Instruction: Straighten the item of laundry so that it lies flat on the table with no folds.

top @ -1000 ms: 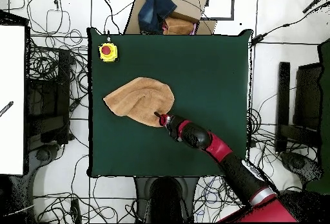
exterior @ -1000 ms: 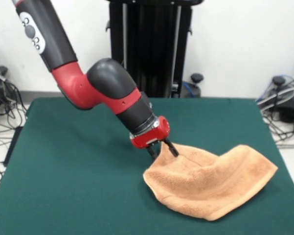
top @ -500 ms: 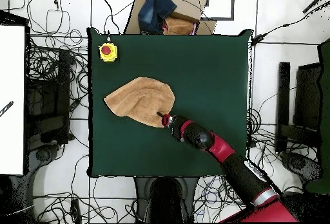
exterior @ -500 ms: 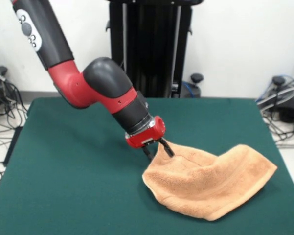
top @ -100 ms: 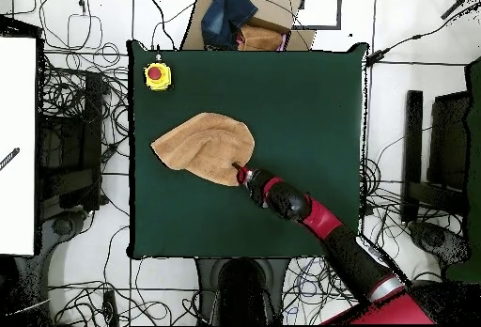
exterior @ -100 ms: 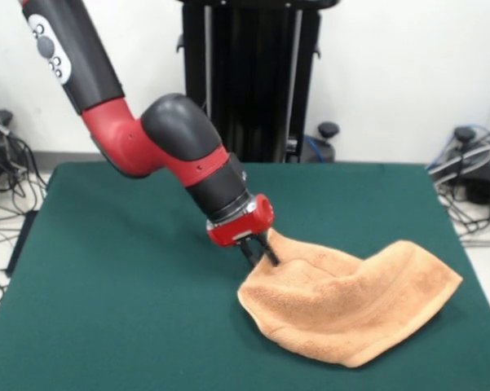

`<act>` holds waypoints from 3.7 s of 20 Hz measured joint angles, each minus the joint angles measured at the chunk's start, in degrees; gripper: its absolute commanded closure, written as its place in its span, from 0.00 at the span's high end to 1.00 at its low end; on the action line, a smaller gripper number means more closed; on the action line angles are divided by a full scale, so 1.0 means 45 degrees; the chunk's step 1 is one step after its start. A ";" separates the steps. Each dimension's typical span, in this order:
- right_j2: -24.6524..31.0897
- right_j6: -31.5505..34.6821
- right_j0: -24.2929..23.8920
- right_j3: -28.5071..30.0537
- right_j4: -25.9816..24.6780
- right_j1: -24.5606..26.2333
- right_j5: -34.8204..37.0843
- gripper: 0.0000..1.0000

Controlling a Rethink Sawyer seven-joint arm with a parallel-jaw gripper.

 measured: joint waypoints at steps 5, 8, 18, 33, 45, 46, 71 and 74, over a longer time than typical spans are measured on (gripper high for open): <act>-0.0265 0.0000 0.0038 0.0055 0.0001 -0.0051 -0.0721 0.00; -0.0284 0.0000 0.0053 0.0071 0.0003 -0.0064 -0.0773 0.00; -0.0378 0.0000 -0.0025 0.0085 0.0000 -0.0296 -0.0757 0.00; -0.0770 0.0000 -0.0467 -0.0025 -0.0003 -0.1293 0.0943 0.00; -0.0842 0.0000 -0.0729 -0.0034 0.0003 -0.1403 0.1073 0.00; -0.0901 0.0000 -0.0720 -0.0029 0.0000 -0.1441 0.1070 0.00; -0.0267 -0.5817 -0.1441 -0.2043 0.0186 -0.1012 0.8261 0.00; -0.0266 -0.6224 -0.1340 -0.2338 0.0234 -0.0981 0.8852 0.00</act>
